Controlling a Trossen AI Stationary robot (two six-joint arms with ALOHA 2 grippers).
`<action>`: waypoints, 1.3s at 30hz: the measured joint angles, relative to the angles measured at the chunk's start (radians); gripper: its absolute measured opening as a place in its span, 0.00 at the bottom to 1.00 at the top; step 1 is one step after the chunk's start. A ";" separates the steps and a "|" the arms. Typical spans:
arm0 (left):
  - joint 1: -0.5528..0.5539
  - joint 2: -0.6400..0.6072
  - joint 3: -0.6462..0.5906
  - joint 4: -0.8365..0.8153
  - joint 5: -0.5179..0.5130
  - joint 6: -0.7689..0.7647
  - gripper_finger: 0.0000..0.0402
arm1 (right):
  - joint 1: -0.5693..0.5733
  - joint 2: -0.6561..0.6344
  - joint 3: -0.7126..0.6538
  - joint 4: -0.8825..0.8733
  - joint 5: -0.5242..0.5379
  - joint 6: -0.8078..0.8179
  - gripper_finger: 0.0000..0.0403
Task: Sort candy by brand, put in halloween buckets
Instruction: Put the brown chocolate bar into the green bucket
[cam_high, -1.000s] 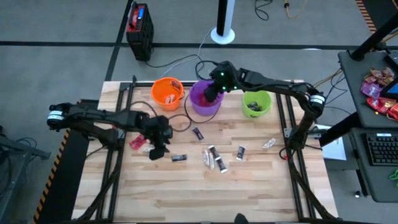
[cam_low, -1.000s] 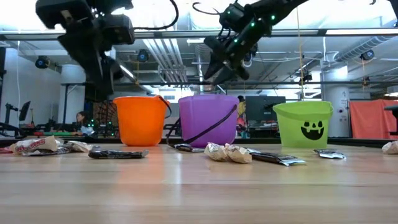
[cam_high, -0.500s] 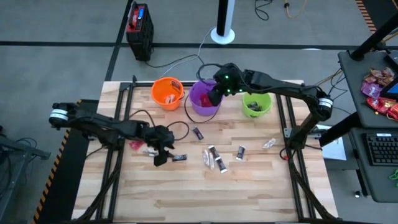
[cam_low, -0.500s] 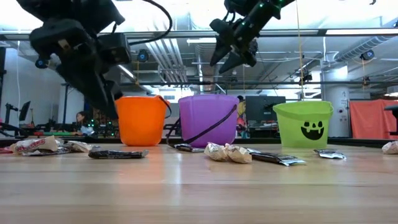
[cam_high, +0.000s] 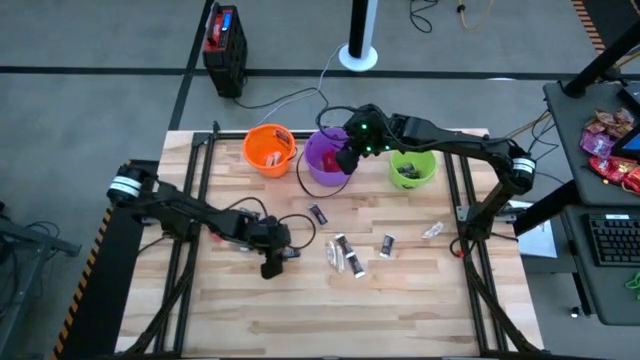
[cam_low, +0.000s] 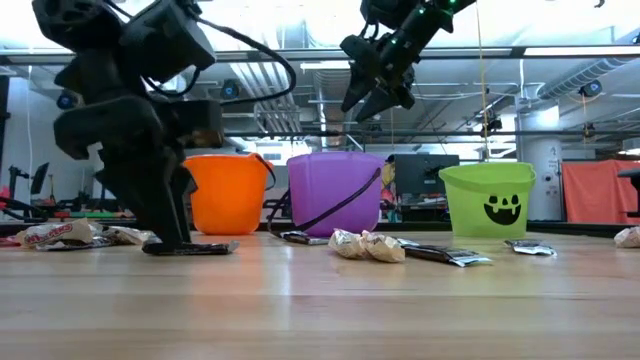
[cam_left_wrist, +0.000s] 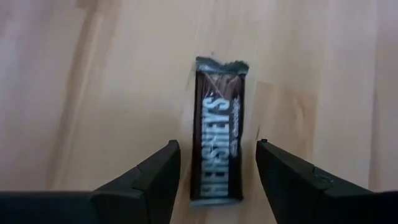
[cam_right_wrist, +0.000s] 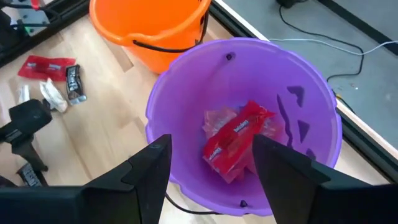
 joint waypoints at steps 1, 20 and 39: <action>0.000 0.012 0.000 0.015 0.008 -0.013 0.48 | 0.000 0.000 0.000 0.001 0.000 -0.004 0.54; -0.001 0.075 0.002 0.055 -0.088 0.031 0.04 | 0.004 0.000 -0.004 -0.020 -0.001 -0.046 0.54; 0.017 -0.213 0.164 -0.186 -0.308 0.174 0.00 | 0.061 0.007 -0.008 -0.055 -0.513 0.287 0.53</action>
